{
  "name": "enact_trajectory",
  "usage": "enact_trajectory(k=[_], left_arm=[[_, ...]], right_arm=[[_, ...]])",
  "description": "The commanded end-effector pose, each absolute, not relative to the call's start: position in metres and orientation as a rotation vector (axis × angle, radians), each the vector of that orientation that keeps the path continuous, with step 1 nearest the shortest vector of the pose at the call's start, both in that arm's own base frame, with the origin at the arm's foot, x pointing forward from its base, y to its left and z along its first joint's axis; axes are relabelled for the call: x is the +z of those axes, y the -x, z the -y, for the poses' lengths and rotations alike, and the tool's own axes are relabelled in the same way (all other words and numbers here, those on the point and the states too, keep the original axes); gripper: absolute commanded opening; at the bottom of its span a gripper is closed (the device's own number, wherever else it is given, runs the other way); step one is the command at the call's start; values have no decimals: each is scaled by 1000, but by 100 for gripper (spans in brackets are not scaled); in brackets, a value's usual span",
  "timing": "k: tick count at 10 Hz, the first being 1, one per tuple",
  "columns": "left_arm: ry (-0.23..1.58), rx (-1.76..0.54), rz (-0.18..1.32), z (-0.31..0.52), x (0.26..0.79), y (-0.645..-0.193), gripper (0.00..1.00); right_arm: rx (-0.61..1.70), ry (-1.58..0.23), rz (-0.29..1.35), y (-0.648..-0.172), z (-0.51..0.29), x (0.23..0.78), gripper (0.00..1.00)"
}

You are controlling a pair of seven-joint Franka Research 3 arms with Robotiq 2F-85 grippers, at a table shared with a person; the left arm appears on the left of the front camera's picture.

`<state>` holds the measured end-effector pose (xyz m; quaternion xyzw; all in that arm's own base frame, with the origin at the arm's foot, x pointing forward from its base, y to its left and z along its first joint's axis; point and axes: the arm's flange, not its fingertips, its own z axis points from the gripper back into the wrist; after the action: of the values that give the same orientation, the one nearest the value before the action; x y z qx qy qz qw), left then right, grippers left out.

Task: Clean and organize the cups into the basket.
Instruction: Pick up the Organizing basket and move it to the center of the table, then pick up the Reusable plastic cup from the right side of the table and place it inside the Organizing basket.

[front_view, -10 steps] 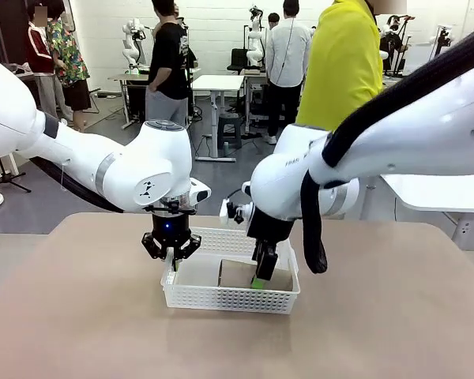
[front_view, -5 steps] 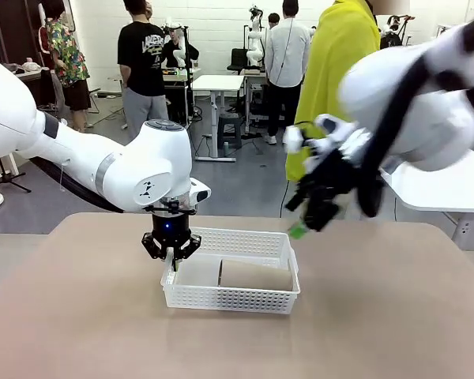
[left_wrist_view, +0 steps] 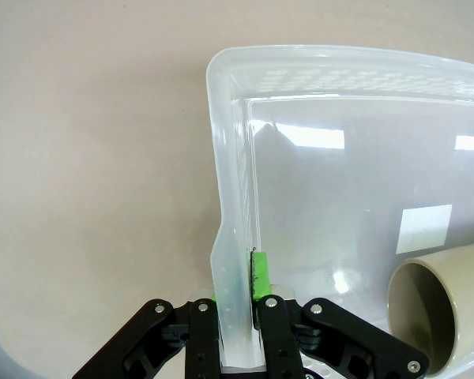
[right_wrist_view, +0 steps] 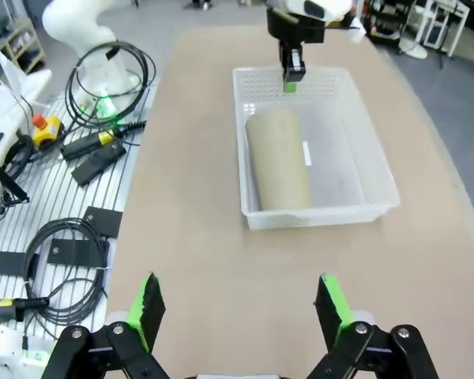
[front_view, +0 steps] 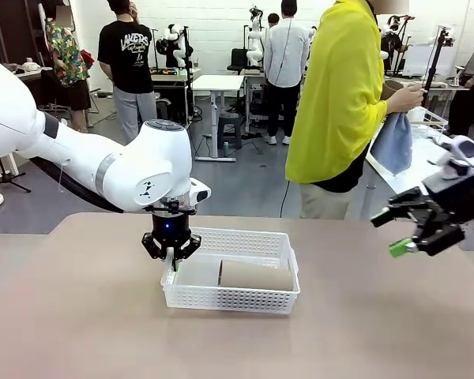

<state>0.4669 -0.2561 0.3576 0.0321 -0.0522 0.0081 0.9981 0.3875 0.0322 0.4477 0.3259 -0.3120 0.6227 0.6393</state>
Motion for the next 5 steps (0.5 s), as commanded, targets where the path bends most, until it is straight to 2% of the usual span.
enact_trajectory(k=[1,5], left_arm=[[-64,16,106,257,358,-467,0],[-64,16,106,257,358,-467,0]], right_arm=[[1358,-844,811,-397,-4,435,100],[1306,-843,981,-386,67,405,100]])
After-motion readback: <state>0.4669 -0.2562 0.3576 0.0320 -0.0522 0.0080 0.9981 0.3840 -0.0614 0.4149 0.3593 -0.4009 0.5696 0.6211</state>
